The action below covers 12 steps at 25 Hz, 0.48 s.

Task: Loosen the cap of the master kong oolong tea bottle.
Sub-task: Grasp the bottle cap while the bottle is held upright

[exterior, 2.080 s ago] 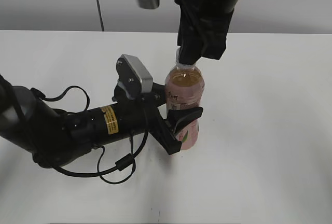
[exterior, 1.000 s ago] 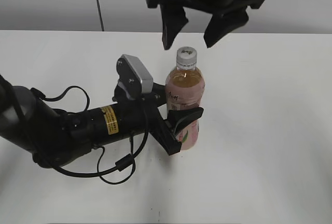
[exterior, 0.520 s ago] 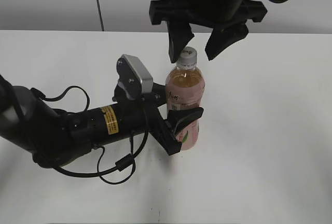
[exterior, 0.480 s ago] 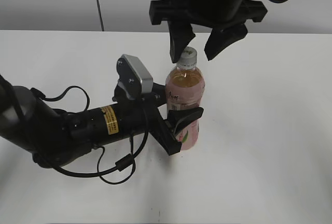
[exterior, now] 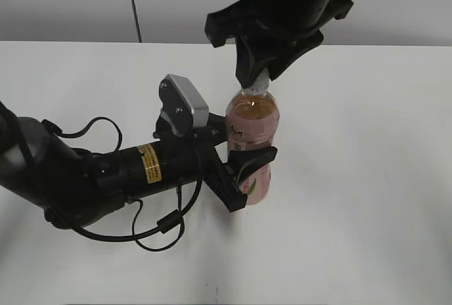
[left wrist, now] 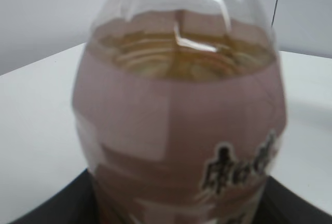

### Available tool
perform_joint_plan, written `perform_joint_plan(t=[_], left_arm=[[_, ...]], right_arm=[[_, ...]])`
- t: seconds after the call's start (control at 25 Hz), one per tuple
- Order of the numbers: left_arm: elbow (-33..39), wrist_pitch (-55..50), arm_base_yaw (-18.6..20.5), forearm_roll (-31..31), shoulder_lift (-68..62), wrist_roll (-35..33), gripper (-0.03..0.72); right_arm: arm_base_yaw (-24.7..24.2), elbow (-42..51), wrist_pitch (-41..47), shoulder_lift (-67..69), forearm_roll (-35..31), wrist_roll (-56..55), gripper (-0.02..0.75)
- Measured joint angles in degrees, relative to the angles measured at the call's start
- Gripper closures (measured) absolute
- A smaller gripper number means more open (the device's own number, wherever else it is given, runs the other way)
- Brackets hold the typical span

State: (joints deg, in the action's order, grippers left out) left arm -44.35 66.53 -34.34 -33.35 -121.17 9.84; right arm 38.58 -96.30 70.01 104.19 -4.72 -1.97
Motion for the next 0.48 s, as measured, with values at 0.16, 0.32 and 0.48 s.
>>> perform_joint_plan(t=[0.16,0.32,0.48], left_arm=[[0.0,0.0,0.0,0.0,0.0,0.0,0.306],[0.0,0.0,0.0,0.0,0.0,0.0,0.306],[0.0,0.0,0.0,0.1,0.0,0.0,0.306]], right_arm=[[0.0,0.0,-0.1,0.0,0.1,24.8,0.468],[0.0,-0.1,-0.2,-0.1,0.2,52.3,0.468],[0.0,-0.1,-0.2,-0.1,0.2,64.1,0.468]])
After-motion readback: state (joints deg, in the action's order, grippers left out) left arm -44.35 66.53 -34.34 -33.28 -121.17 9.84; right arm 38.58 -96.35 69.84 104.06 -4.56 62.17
